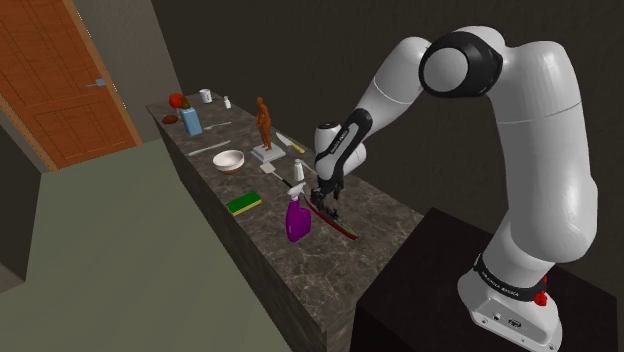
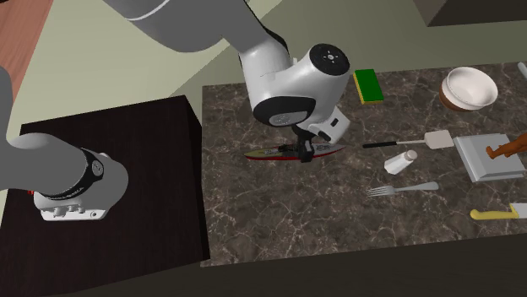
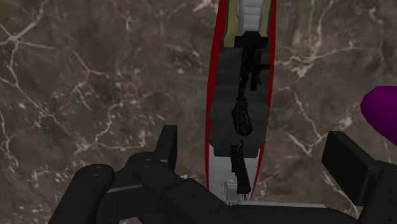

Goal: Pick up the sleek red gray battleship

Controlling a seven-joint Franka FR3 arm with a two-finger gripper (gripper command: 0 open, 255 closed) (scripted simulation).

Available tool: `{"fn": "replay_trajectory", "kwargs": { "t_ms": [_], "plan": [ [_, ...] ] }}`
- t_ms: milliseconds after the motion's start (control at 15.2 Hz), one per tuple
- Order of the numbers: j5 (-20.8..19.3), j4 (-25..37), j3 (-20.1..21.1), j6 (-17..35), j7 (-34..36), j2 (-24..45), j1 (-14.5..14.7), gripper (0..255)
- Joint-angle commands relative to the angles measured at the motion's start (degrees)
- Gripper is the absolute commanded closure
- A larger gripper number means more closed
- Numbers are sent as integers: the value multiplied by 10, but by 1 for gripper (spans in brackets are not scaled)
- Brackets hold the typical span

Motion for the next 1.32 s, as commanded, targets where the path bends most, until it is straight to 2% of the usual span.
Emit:
{"fn": "replay_trajectory", "kwargs": {
  "t_ms": [0,264,330,924,1254],
  "plan": [
    [0,3,0,12,-1,14,-1,0],
    [1,8,0,25,-1,33,-1,0],
    [1,9,0,26,-1,34,-1,255],
    [1,8,0,25,-1,33,-1,255],
    [0,-2,0,-1,-1,-3,-1,255]
  ]
}}
